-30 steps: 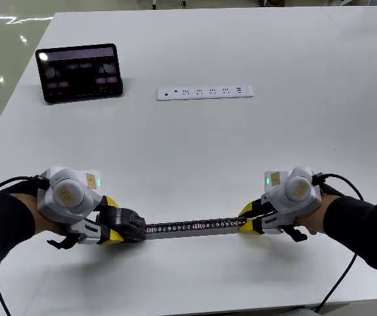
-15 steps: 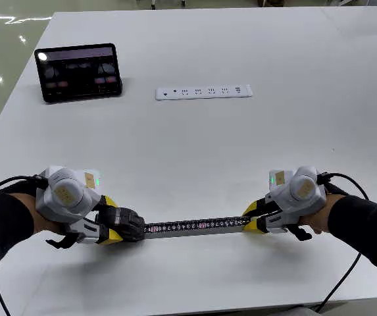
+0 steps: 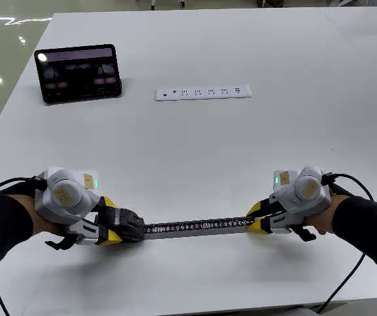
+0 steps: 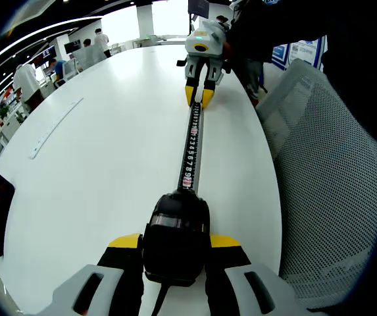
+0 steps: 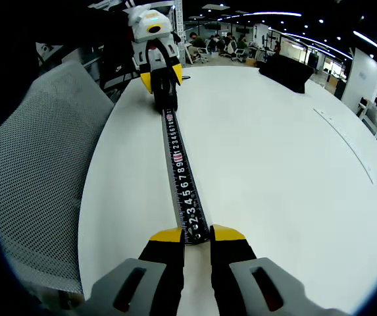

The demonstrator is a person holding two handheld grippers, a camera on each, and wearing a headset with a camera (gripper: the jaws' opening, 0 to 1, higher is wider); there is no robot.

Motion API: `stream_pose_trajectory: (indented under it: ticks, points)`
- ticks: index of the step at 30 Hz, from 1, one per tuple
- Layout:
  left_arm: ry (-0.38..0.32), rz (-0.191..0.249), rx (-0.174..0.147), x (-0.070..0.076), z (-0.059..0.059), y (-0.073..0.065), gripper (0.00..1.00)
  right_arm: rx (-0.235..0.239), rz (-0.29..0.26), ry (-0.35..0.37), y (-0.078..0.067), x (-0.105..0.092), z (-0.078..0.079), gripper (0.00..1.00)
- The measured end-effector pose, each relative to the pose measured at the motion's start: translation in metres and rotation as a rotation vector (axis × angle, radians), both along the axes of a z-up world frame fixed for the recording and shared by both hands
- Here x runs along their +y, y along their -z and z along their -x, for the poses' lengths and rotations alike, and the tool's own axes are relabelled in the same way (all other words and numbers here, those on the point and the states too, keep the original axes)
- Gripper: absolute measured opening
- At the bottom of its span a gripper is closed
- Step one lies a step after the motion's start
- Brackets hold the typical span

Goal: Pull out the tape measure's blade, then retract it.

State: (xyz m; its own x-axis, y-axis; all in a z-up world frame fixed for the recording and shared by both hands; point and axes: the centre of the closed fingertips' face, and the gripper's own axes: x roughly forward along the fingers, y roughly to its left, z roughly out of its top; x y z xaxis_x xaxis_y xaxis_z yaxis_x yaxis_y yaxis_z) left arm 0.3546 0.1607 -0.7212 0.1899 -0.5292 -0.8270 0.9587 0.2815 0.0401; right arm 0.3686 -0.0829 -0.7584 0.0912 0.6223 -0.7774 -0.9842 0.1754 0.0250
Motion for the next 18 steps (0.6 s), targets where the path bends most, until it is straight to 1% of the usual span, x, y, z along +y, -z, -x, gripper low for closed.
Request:
stream_pose_trajectory:
  ticks: [12, 18]
  points:
    - [-0.007, 0.004, 0.002, 0.0016, -0.0011, 0.001, 0.32, -0.001, 0.004, 0.009, -0.0013, -0.0073, -0.0005, 0.09]
    - [-0.007, 0.004, 0.003, 0.0026, -0.002, 0.0019, 0.32, -0.001, 0.004, 0.009, -0.0015, -0.0078, -0.0008, 0.09]
